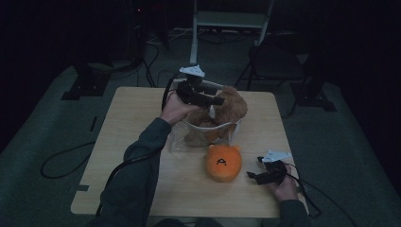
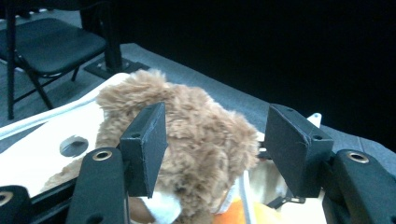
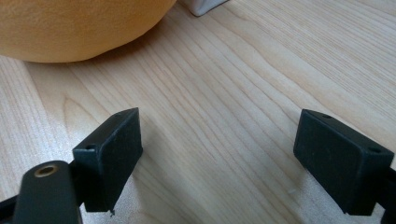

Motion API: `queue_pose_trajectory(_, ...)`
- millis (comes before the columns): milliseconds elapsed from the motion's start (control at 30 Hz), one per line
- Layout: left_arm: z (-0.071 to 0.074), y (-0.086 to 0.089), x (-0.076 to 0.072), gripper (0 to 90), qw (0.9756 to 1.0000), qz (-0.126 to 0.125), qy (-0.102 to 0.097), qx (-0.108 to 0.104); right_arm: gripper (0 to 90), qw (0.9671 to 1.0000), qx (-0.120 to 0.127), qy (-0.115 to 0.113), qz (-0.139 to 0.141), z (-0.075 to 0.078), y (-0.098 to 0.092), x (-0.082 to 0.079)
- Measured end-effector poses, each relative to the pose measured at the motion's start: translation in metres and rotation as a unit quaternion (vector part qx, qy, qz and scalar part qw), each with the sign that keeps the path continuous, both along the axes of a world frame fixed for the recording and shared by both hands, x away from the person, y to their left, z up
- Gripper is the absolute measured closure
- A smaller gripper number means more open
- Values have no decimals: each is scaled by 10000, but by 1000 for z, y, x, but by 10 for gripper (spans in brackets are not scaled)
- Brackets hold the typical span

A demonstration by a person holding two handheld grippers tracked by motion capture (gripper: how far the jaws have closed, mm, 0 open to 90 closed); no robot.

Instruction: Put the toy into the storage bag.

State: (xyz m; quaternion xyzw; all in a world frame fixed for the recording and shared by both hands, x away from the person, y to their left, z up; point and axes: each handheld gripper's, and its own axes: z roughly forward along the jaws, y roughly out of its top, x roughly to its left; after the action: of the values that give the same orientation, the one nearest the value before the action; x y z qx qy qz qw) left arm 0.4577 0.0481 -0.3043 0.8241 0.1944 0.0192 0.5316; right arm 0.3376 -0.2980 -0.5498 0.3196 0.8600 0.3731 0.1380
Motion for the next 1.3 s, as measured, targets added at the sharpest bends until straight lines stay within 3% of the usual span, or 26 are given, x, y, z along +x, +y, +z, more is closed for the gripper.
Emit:
queue_pose_trajectory(633, -1, -5, -36, 396, 9986, -416, -284, 159, 146, 10000, -5, 2, 0, 0, 0, 0)
queue_pose_trajectory(1300, -12, -11, -64, 407, 9960, -758, -428, 208, 146, 10000, -7, 0, 1, 0, 0, 0)
